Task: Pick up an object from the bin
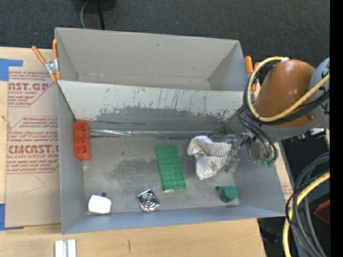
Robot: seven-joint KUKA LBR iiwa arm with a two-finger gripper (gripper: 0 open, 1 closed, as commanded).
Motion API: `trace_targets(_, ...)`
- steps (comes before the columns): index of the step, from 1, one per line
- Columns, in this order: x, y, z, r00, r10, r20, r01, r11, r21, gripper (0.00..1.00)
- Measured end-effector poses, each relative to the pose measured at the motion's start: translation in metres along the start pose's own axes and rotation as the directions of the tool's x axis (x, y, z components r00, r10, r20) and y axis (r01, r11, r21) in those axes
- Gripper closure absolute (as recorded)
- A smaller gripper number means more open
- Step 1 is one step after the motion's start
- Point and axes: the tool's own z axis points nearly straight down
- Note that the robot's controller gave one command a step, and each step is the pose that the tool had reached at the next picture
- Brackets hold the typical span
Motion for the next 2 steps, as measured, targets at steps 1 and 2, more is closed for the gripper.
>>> trace_targets(1,0.0,0.0,0.0,1.0,0.0,0.0,0.0,1.0,0.0,1.0)
trace_targets(2,0.002,0.002,-0.04,1.0,-0.003,-0.008,0.003,1.0,-0.001,1.0)
